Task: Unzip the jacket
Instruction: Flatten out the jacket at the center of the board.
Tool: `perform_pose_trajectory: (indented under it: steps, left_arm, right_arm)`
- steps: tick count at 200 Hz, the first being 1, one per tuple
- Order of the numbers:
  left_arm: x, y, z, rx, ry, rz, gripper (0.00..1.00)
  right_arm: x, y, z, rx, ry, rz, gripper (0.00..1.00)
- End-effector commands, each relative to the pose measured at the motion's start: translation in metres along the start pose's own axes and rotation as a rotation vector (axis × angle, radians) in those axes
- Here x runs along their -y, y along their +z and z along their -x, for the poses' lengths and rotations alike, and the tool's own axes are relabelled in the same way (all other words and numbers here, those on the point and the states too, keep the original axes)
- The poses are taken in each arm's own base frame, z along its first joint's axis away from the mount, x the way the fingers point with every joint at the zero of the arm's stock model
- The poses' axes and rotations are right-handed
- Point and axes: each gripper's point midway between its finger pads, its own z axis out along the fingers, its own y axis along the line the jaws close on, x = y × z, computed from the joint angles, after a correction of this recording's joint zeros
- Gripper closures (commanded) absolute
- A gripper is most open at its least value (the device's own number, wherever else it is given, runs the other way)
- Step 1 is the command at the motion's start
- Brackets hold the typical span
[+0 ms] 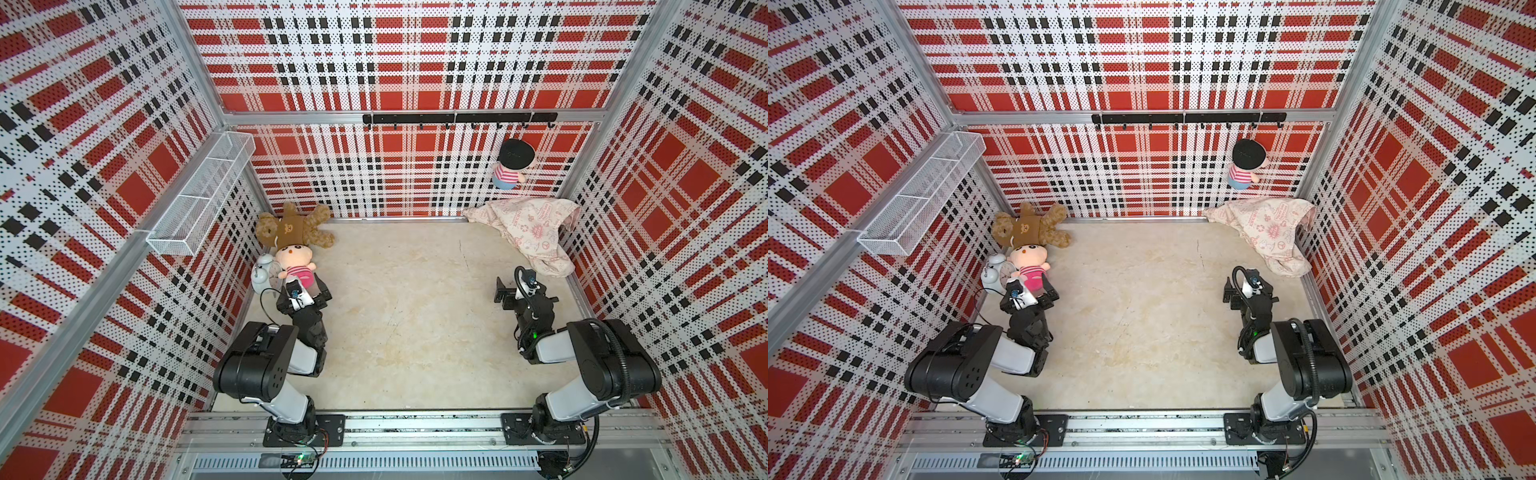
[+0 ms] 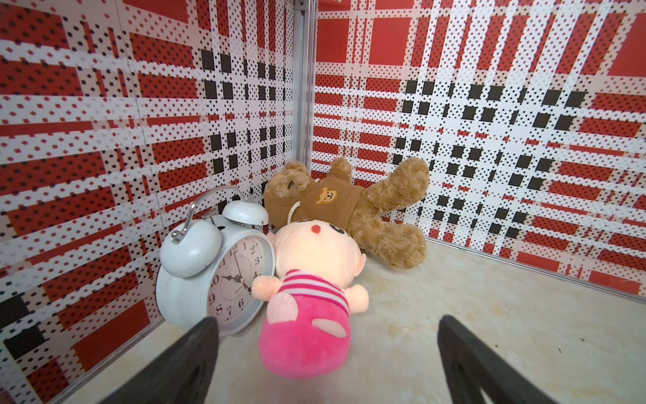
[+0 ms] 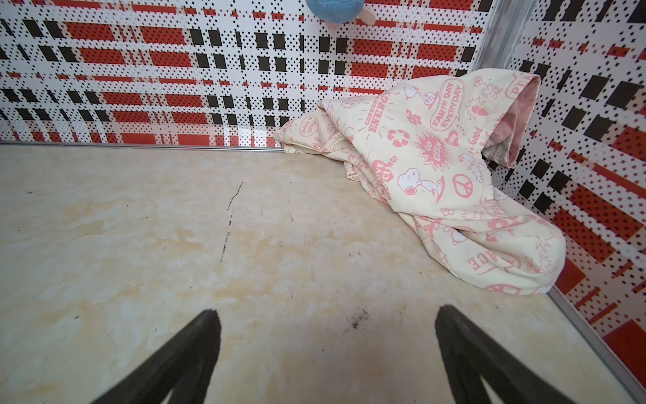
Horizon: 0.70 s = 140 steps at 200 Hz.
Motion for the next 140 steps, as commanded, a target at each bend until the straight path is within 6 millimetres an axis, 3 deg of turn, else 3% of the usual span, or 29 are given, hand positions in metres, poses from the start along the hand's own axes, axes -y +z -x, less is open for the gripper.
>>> perform_pose_trajectory:
  steps: [1, 40, 54, 68, 75, 90, 104, 127, 140]
  left_arm:
    - [-0.001, -0.002, -0.001, 0.003, 0.009, 0.003, 0.02]
    - [0.000, -0.004, 0.001, 0.010, 0.005, 0.002, 0.02]
    - [-0.002, -0.012, 0.007, 0.038, 0.004, 0.021, 0.02]
    - [-0.004, -0.016, 0.009, 0.052, -0.001, 0.020, 0.02]
    - [-0.004, -0.016, 0.009, 0.051, 0.000, 0.022, 0.02]
    - [-0.004, -0.018, 0.010, 0.057, -0.001, 0.020, 0.02]
    - [-0.003, -0.026, 0.014, 0.078, 0.001, 0.006, 0.02]
    - [-0.001, -0.050, 0.025, 0.129, 0.019, -0.052, 0.02]
    - [-0.004, -0.064, 0.052, 0.164, 0.078, 0.109, 0.02]
  right_arm:
    - [0.002, 0.003, 0.007, 0.017, 0.008, -0.002, 0.00]
    - [0.007, 0.008, 0.005, 0.000, 0.039, 0.008, 0.00]
    - [0.019, -0.005, 0.014, 0.032, 0.048, -0.080, 0.00]
    - [0.043, -0.022, 0.045, 0.057, 0.107, -0.218, 0.00]
    - [0.055, -0.035, 0.071, 0.133, 0.168, -0.259, 0.00]
    - [0.061, -0.044, 0.115, 0.199, 0.259, -0.189, 0.00]
    - [0.066, -0.036, 0.137, 0.139, 0.286, -0.175, 0.00]
    - [0.066, -0.003, 0.129, -0.056, 0.301, -0.175, 0.00]
    - [0.065, 0.011, 0.125, -0.115, 0.310, -0.164, 0.00]
